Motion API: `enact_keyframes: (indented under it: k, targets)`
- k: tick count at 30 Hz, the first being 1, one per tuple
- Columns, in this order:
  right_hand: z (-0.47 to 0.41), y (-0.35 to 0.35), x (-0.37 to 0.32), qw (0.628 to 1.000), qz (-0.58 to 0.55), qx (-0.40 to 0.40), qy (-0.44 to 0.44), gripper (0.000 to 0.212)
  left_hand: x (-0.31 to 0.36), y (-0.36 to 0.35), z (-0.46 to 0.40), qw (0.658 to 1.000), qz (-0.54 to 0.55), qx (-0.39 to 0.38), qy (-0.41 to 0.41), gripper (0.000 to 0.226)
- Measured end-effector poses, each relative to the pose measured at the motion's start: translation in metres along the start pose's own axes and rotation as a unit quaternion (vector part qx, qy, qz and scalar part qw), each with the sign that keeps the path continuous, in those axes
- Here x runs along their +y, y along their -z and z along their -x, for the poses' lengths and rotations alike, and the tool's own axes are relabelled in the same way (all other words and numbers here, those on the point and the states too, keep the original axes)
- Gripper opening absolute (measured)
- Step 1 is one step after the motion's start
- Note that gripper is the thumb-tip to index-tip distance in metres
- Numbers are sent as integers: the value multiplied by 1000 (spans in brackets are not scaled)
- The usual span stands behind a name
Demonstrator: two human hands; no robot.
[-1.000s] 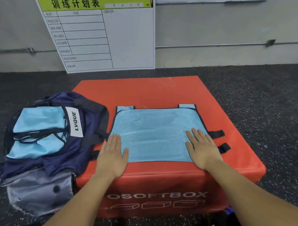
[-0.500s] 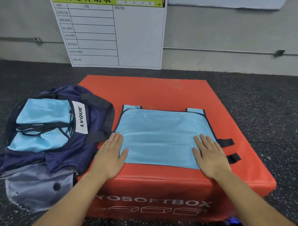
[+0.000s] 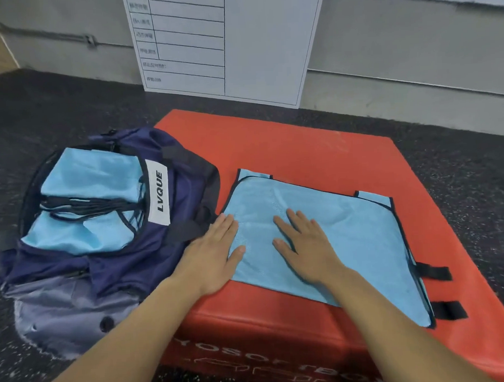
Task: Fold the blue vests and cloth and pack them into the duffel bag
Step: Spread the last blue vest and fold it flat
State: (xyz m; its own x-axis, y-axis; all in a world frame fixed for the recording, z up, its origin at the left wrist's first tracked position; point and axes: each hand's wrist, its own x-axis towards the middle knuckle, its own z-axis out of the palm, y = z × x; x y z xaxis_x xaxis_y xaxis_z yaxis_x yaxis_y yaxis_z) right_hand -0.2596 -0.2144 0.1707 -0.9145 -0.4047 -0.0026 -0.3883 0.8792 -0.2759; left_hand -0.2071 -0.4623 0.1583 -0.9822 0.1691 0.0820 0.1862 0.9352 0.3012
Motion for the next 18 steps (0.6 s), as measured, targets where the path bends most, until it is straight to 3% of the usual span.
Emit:
enact_keyframes:
  k: [5,11,18]
  targets:
    - [-59,-1,-11,1000,-17,1,8,56,0,9,2,1000,-4,-10,-14,85]
    - [-119,5,-8,999,-21,-19,-22,56,-3,6,-4,1000,12,-5,-14,81]
    - [-141,8,-7,999,-12,-24,22,51,-3,3,-11,1000,10,-1,-16,75]
